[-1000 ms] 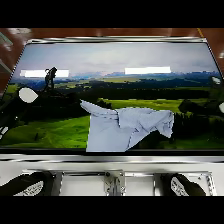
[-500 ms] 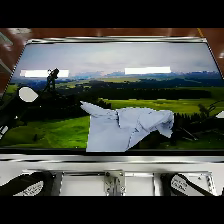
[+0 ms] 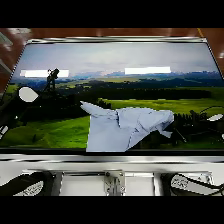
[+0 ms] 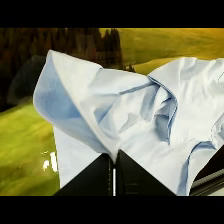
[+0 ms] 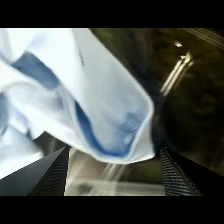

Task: Fold the shirts.

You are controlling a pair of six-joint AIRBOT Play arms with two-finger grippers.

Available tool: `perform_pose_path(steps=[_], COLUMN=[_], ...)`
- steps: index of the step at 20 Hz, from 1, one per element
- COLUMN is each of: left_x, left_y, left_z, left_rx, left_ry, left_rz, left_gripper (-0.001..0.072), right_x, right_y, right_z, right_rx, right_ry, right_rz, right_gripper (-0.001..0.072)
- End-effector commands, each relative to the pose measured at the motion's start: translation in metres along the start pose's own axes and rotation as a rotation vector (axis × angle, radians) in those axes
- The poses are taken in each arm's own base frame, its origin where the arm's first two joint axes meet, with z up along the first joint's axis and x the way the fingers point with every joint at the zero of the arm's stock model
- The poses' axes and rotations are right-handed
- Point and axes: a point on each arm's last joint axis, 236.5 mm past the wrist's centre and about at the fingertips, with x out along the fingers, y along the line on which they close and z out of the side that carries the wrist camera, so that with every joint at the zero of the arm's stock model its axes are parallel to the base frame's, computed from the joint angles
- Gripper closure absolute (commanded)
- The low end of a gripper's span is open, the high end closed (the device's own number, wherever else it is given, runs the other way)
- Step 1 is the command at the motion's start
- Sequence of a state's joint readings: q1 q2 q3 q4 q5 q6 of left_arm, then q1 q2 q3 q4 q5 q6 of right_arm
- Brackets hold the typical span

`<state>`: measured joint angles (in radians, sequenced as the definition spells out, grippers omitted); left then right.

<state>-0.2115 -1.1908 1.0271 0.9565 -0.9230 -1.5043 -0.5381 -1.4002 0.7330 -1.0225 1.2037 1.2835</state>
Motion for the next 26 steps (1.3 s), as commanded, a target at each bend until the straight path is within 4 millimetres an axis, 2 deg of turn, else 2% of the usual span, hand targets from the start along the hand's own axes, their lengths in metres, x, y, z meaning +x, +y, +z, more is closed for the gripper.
perform_pose_path(steps=[1, 3, 4, 5, 7, 8, 9, 10, 11, 12, 13, 14, 15, 16, 17, 18, 19, 20, 21, 23, 24, 26], left_x=[0.0, 0.0, -0.001, -0.002, -0.014, -0.028, -0.046, -0.073, -0.107, -0.146, -0.195, -0.245, -0.302, -0.353, -0.403, -0.441, -0.472, -0.49, -0.498, -0.489, -0.476, -0.435], left_y=[0.0, 0.0, 0.0, 0.001, 0.002, 0.002, -0.002, -0.009, -0.021, -0.034, -0.05, -0.069, -0.093, -0.116, -0.14, -0.159, -0.173, -0.178, -0.175, -0.153, -0.137, -0.099], left_z=[0.005, 0.004, 0.004, 0.006, 0.021, 0.039, 0.059, 0.082, 0.105, 0.127, 0.15, 0.167, 0.179, 0.182, 0.179, 0.172, 0.162, 0.152, 0.144, 0.133, 0.128, 0.12], left_rx=[0.0, 0.0, 0.0, -0.002, 0.008, 0.031, 0.065, 0.123, 0.202, 0.25, 0.289, 0.333, 0.377, 0.418, 0.468, 0.512, 0.547, 0.559, 0.555, 0.518, 0.489, 0.421], left_ry=[-0.019, -0.015, -0.015, -0.022, -0.064, -0.112, -0.17, -0.234, -0.302, -0.381, -0.486, -0.599, -0.732, -0.849, -0.962, -1.051, -1.125, -1.167, -1.181, -1.122, -1.066, -0.901], left_rz=[0.001, 0.0, 0.0, 0.001, 0.01, 0.015, 0.015, 0.015, 0.019, 0.024, 0.031, 0.039, 0.046, 0.053, 0.065, 0.079, 0.097, 0.119, 0.154, 0.226, 0.255, 0.288], left_gripper=[0.0667, 0.0667, 0.0667, 0.0667, 0.0667, 0.0668, 0.0668, 0.0667, 0.0667, 0.0667, 0.0667, 0.0667, 0.0667, 0.0667, 0.0667, 0.0667, 0.0667, 0.0668, 0.0667, 0.0667, 0.0667, 0.0667], right_x=[0.009, 0.012, 0.011, 0.008, -0.013, -0.034, -0.065, -0.105, -0.151, -0.208, -0.264, -0.328, -0.382, -0.435, -0.479, -0.506, -0.52, -0.525, -0.522, -0.495, -0.473, -0.436], right_y=[-0.008, -0.009, -0.006, -0.001, 0.017, 0.029, 0.048, 0.071, 0.098, 0.132, 0.165, 0.202, 0.234, 0.262, 0.281, 0.294, 0.303, 0.309, 0.311, 0.305, 0.296, 0.269], right_z=[0.006, 0.012, 0.016, 0.019, 0.032, 0.042, 0.055, 0.067, 0.075, 0.077, 0.07, 0.054, 0.029, -0.003, -0.036, -0.065, -0.09, -0.109, -0.123, -0.133, -0.13, -0.121], right_rx=[0.038, 0.055, 0.062, 0.057, -0.077, -0.16, -0.266, -0.366, -0.462, -0.57, -0.649, -0.721, -0.78, -0.83, -0.866, -0.889, -0.907, -0.912, -0.912, -0.929, -0.924, -0.846], right_ry=[-0.04, -0.074, -0.091, -0.108, -0.175, -0.23, -0.313, -0.421, -0.547, -0.706, -0.864, -1.053, -1.22, -1.398, -1.551, -1.651, -1.706, -1.728, -1.718, -1.604, -1.507, -1.327], right_rz=[-0.011, -0.006, 0.007, 0.022, 0.045, 0.04, 0.032, 0.018, 0.004, -0.013, -0.025, -0.027, -0.018, -0.015, -0.024, -0.021, -0.009, 0.014, 0.035, 0.009, -0.022, -0.072], right_gripper=[0.0072, 0.0236, 0.048, 0.0644, 0.065, 0.065, 0.065, 0.065, 0.065, 0.065, 0.0651, 0.065, 0.065, 0.065, 0.065, 0.065, 0.065, 0.065, 0.065, 0.065, 0.065, 0.065])
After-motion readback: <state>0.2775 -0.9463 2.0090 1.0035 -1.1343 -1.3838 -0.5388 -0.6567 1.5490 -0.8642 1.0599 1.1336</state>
